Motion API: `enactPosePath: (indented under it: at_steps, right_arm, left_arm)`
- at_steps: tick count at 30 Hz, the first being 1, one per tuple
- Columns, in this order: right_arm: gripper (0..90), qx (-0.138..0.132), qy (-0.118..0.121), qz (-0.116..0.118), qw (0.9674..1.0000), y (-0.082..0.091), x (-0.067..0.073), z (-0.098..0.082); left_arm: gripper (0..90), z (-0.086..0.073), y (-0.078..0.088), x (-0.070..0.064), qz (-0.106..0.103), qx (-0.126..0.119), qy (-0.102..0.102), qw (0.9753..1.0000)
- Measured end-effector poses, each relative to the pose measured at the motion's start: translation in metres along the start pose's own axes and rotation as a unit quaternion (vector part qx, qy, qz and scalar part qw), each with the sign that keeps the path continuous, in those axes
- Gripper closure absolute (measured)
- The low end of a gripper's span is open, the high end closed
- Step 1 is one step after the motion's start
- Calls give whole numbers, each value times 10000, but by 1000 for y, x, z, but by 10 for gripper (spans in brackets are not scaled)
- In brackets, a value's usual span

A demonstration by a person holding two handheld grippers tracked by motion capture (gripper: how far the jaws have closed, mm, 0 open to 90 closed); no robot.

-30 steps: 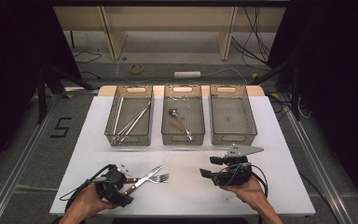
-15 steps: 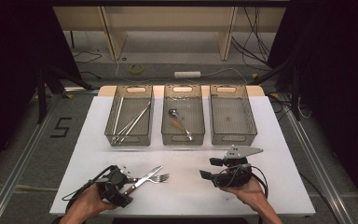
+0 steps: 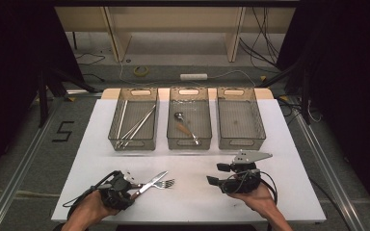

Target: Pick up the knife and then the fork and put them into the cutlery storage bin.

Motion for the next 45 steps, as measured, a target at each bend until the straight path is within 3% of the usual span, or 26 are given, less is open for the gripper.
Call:
enactPosePath:
  at_steps: [4,16,24,33,40,45]
  right_arm:
    - [379,-3,-5,6,10000,1,0,0]
    - [389,-32,-5,29,10000,2,1,1]
    - [383,-76,62,89,9999,2,5,4]
    - [349,-20,484,284,9984,-4,26,7]
    - [341,172,971,325,9946,-16,40,4]
    - [340,263,1085,367,9931,-23,47,3]
  left_arm:
    - [750,0,0,2,-43,-49,56,10000]
    - [756,2,7,2,-7,-385,-24,9993]
    - [756,16,14,-1,-223,-642,-134,9976]
    - [757,47,12,-18,-518,-700,-545,9947]
    - [756,67,7,-29,-686,-688,-827,9918]
    - [756,77,8,-35,-800,-740,-948,9895]
Point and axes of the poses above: each handheld gripper's, and its own axes: y roughly backward along the jaws, z roughly out of its top, x roughly to its left, the point moved 5 cm from there along -y, roughly forward along the jaws, and after that the axes turned 5 degrees about -y, right-handed, at the moved point
